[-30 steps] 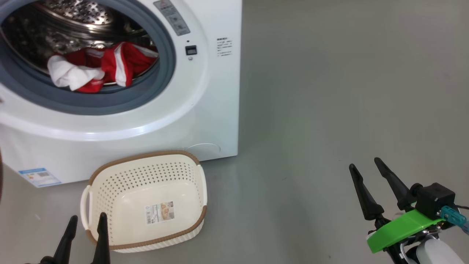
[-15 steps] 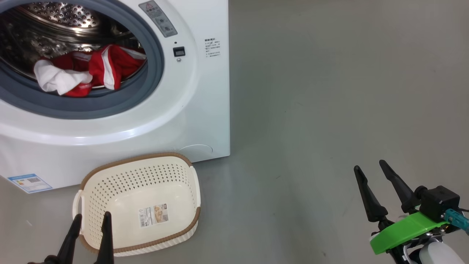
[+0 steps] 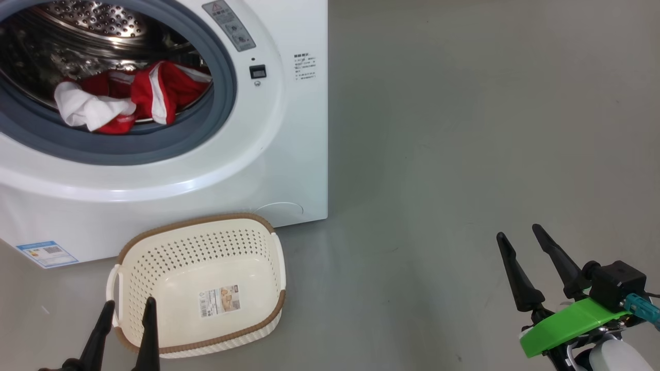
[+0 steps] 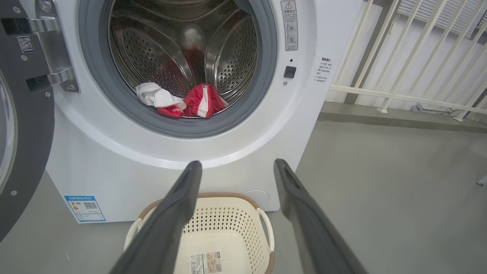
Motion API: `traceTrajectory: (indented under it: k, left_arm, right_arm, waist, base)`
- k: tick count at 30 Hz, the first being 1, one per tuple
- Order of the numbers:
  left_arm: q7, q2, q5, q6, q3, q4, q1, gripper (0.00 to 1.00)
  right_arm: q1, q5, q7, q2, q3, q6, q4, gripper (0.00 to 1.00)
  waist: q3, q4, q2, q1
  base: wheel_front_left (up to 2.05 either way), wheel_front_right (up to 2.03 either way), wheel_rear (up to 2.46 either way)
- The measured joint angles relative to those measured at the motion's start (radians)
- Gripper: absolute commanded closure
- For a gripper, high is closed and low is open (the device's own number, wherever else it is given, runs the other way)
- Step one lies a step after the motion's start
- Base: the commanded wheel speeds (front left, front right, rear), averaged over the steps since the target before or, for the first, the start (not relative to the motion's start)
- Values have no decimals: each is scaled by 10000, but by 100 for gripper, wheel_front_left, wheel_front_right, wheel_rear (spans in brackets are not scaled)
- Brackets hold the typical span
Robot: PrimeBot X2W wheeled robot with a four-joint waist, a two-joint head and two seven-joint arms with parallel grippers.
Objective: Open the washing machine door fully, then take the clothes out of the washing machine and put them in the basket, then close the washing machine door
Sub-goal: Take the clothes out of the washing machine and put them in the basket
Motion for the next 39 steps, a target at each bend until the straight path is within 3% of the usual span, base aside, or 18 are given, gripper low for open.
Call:
traceTrajectory:
  k: [10, 39]
  left_arm:
    - [-2, -8, -2, 0, 17, -50, 0, 0]
    - [-2, 84, -146, 0, -84, -46, -23, 0]
  right_arm:
    - [1, 0, 0, 0, 2, 2, 0, 0]
    - [-2, 0, 0, 10, 56, 0, -2, 0]
  waist:
    - [-21, 11, 0, 0]
    - [56, 80, 0, -1]
  base:
    - [10, -12, 2]
    - [80, -81, 1]
